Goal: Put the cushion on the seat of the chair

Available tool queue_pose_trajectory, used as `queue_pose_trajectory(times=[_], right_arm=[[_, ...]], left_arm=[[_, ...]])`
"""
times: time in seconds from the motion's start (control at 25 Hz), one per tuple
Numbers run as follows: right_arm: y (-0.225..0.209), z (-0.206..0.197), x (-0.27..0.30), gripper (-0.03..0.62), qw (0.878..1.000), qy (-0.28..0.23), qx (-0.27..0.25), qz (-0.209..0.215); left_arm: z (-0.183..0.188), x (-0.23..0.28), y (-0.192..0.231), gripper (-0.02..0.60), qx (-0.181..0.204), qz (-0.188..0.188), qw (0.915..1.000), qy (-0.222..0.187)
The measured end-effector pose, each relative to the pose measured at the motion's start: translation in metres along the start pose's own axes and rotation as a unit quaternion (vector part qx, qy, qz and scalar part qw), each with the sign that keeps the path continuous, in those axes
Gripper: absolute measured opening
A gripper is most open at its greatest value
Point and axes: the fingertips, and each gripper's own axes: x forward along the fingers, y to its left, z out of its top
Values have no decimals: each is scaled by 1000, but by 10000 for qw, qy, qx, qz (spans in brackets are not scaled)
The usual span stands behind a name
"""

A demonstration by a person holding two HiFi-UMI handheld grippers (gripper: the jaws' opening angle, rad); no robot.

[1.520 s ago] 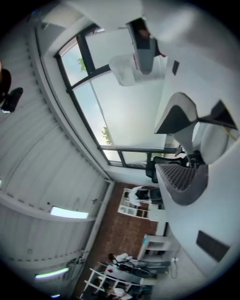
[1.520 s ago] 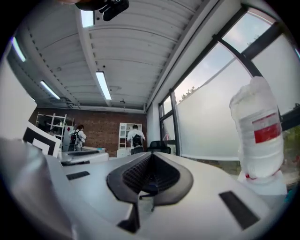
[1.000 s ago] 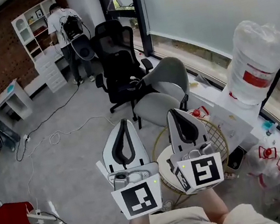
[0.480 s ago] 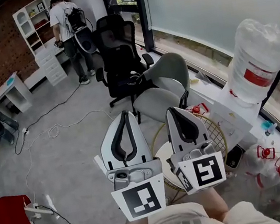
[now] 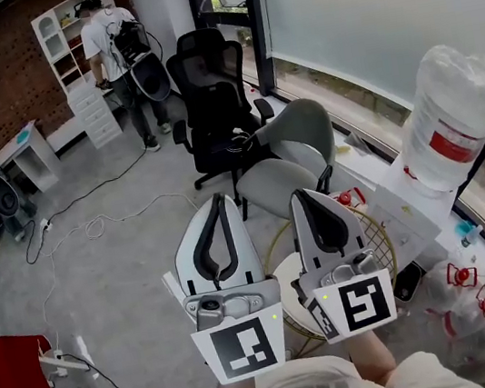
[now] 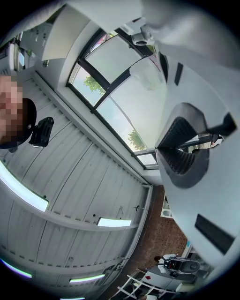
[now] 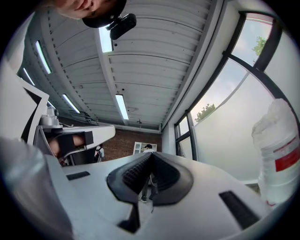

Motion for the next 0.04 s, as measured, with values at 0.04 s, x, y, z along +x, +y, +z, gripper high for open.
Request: queue_pose_trajectory(times=[0.04], right_arm=[[1,1,1,17,10000,4,-29,2]], left_arm=[[-1,1,1,13,12,-8,10000,12]])
